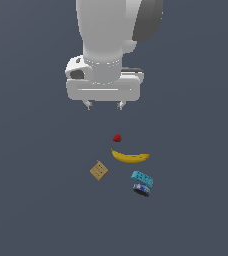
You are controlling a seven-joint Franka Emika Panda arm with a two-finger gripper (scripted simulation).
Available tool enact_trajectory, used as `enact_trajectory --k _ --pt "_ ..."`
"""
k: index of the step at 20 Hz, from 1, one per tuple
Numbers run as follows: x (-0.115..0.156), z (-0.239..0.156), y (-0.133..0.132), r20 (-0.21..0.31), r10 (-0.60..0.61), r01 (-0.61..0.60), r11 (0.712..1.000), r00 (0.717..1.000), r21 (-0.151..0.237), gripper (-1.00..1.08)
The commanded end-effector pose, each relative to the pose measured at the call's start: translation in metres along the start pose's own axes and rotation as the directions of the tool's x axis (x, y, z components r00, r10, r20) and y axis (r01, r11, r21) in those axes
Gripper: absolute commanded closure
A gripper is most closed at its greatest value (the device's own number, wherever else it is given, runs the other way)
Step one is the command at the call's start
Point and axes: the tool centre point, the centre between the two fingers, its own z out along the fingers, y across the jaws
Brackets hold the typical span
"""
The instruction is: Pick up a designated object from a clutter of objects.
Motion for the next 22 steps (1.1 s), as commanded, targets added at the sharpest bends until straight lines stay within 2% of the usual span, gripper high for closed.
enact_trajectory --k 1,11,17,22 --pt "0.000 0.000 0.000 0.001 -0.001 0.001 1.000 1.000 0.000 -0.92" --pt "0.003 0.006 -0.002 0.000 -0.037 0.037 0.999 0.999 -0.003 -0.92" --pt "0.010 0.023 -0.008 0.000 -0.128 0.128 0.992 0.992 -0.010 -0.92" --pt "0.017 0.044 -0.015 0.001 -0.243 0.243 0.970 0.970 -0.016 -0.92"
